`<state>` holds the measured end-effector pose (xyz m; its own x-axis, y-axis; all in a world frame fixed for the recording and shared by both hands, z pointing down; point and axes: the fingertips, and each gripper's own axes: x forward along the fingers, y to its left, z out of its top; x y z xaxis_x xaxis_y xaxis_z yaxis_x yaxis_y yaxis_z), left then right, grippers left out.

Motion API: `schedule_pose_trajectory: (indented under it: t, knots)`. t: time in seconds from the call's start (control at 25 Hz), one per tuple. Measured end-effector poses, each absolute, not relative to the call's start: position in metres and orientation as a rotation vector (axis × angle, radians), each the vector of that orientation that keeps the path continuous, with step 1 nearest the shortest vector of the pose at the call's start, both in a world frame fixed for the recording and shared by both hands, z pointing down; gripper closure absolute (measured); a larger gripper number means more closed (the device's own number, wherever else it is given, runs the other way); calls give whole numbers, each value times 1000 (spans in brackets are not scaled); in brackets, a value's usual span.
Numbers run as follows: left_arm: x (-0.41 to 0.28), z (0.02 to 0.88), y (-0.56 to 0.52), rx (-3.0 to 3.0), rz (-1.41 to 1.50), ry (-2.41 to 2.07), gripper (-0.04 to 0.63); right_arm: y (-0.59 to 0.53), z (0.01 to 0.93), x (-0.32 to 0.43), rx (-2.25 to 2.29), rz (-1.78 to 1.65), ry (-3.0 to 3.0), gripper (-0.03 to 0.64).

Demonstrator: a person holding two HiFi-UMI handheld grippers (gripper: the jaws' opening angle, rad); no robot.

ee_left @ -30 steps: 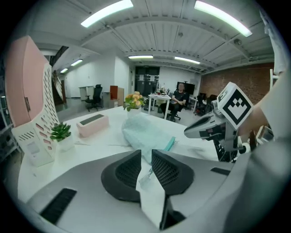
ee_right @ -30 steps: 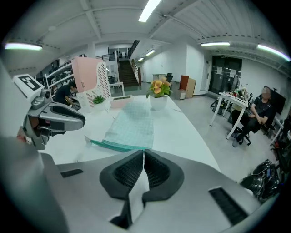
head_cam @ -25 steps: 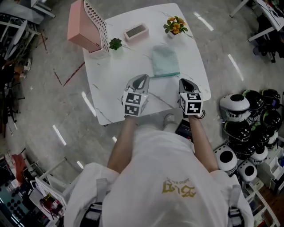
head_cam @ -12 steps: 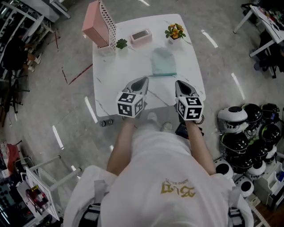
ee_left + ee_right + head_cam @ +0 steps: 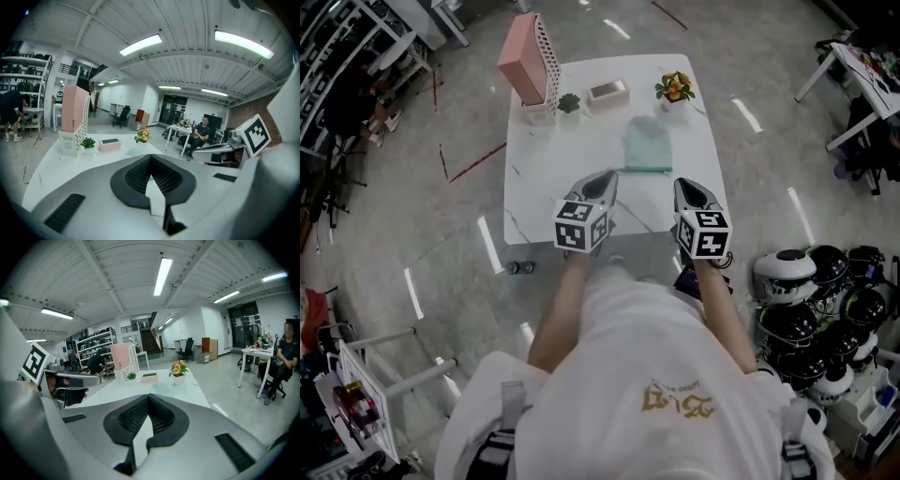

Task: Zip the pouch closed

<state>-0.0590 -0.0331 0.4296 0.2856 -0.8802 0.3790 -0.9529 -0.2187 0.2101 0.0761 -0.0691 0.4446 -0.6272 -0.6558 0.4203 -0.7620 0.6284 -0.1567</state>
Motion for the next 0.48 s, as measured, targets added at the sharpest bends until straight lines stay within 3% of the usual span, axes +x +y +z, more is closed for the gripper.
schedule_pose_trajectory:
  t: [0.48]
  knots:
    - [-56, 425, -34, 2157, 255, -1685, 577, -73, 441, 91, 1165, 468, -2549, 604]
